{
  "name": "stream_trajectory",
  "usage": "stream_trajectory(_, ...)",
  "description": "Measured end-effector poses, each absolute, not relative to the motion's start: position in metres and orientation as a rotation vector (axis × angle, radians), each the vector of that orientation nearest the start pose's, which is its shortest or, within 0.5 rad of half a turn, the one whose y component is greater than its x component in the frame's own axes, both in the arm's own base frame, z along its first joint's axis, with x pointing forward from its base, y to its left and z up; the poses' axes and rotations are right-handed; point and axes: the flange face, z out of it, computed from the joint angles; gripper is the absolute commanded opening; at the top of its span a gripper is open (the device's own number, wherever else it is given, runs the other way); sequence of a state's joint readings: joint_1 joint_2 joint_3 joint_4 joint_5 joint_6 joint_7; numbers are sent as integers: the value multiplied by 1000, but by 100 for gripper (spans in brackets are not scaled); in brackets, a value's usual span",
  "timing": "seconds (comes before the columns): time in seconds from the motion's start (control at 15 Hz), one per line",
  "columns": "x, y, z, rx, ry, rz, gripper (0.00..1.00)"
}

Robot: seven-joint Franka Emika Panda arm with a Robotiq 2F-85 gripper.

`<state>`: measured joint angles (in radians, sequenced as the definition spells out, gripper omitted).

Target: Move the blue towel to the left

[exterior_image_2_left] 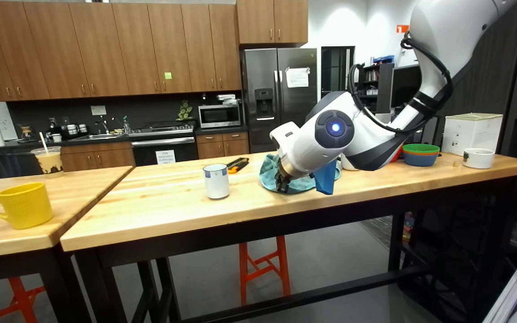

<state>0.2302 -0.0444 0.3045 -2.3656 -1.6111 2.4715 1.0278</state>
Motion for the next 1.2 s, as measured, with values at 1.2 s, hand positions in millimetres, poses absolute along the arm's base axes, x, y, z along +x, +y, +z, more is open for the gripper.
stream_trajectory(1.2, 455, 250, 387, 2164, 1113, 934, 27)
